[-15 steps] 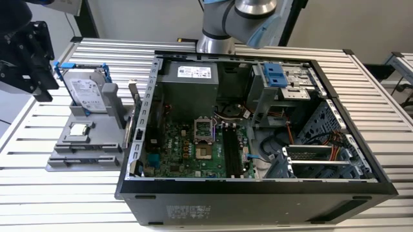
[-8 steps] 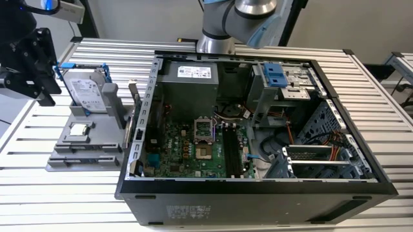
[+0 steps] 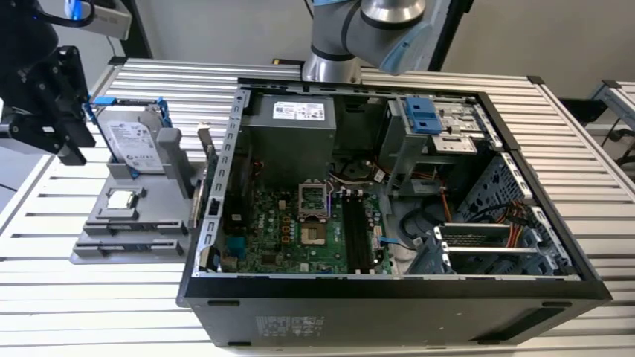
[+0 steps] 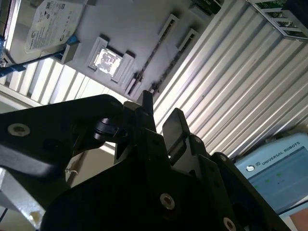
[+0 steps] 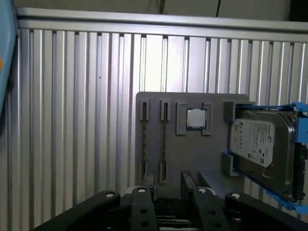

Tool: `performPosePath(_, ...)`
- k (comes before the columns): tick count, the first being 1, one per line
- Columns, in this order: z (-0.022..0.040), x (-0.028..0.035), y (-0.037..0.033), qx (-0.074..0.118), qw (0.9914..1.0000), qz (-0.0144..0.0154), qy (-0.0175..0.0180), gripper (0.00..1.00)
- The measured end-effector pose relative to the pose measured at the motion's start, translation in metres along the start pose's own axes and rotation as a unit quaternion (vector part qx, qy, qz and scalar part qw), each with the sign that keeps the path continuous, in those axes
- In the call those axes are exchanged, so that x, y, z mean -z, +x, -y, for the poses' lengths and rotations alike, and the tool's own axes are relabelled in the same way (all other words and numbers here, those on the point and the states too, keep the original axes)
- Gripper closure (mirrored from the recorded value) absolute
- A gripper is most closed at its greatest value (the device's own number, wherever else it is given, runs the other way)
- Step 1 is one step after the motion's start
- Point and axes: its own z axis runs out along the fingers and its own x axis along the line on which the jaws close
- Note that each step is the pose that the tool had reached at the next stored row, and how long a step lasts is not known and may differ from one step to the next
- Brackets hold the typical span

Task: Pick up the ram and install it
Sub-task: 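Pick up the ram and move it above insertion slot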

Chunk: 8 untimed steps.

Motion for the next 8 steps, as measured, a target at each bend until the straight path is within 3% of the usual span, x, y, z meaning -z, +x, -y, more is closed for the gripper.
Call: performPosePath(8, 0.0001, -0.0138, 0.0004, 0.0, 1.0, -0.0005, 0.0, 0.0)
